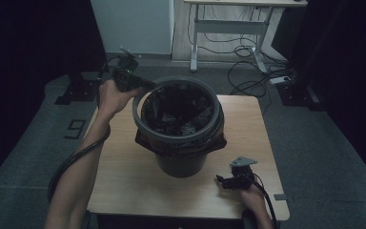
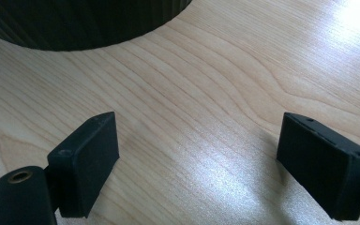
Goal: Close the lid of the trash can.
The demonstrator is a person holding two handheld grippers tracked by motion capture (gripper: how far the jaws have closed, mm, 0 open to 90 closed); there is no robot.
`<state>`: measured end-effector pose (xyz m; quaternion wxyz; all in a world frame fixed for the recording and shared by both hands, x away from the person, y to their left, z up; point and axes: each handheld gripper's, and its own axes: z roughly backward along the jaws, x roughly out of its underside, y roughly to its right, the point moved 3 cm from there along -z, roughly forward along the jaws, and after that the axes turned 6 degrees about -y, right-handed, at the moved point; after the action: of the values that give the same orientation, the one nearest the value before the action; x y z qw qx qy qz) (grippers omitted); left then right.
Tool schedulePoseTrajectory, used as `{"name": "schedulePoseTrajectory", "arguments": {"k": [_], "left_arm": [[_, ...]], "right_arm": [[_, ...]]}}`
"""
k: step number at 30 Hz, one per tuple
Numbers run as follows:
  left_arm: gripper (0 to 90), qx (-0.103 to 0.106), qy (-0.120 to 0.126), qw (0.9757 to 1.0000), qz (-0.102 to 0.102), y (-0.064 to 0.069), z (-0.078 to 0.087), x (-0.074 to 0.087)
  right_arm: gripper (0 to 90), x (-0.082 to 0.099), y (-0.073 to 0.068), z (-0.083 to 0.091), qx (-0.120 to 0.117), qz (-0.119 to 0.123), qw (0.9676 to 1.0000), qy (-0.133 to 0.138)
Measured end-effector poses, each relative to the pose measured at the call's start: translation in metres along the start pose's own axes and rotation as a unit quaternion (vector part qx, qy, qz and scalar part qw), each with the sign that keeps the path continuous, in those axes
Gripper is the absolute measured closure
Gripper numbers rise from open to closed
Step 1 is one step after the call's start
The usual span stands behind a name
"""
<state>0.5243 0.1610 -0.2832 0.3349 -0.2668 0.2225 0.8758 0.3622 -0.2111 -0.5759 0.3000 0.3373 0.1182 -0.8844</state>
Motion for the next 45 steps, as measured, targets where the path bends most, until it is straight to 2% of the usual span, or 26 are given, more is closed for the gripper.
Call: {"name": "schedulePoseTrajectory", "arguments": {"k": [7,11,15,19,31,36,39,45], "left_arm": [[78.2,0.002,0.005,1.0,-0.007,0.003,-0.014,-0.002],[78.2,-0.012,0.008,0.9998,-0.015,0.003,-0.021,-0.001],[78.1,-0.008,0.018,0.9997,-0.015,0.0,-0.022,0.002],[77.6,-0.032,0.003,0.9987,-0.039,0.004,-0.027,0.005],[77.2,-0.052,0.013,0.9965,-0.064,0.007,-0.029,0.009],[77.0,-0.053,0.016,0.9961,-0.068,0.007,-0.03,0.009],[76.9,-0.051,0.016,0.9961,-0.069,0.007,-0.03,0.009],[76.6,-0.047,0.019,0.9961,-0.072,0.006,-0.03,0.01]], "right_arm": [[12.1,0.0,0.0,0.0,0.0,0.0,1.0,0.0],[12.1,0.0,0.0,0.0,0.0,0.0,1.0,0.0],[12.1,0.0,0.0,0.0,0.0,0.001,1.0,0.0],[12.1,0.0,0.0,0.0,-0.001,0.001,1.0,0.0],[11.8,0.0,-0.001,0.001,-0.002,0.004,1.0,-0.007],[11.9,-0.006,-0.003,0.005,-0.015,0.016,0.9997,-0.013],[12.0,-0.013,-0.004,0.01,-0.023,0.015,0.9996,-0.002],[12.0,-0.036,-0.002,0.03,-0.056,0.004,0.9979,0.03]]}}
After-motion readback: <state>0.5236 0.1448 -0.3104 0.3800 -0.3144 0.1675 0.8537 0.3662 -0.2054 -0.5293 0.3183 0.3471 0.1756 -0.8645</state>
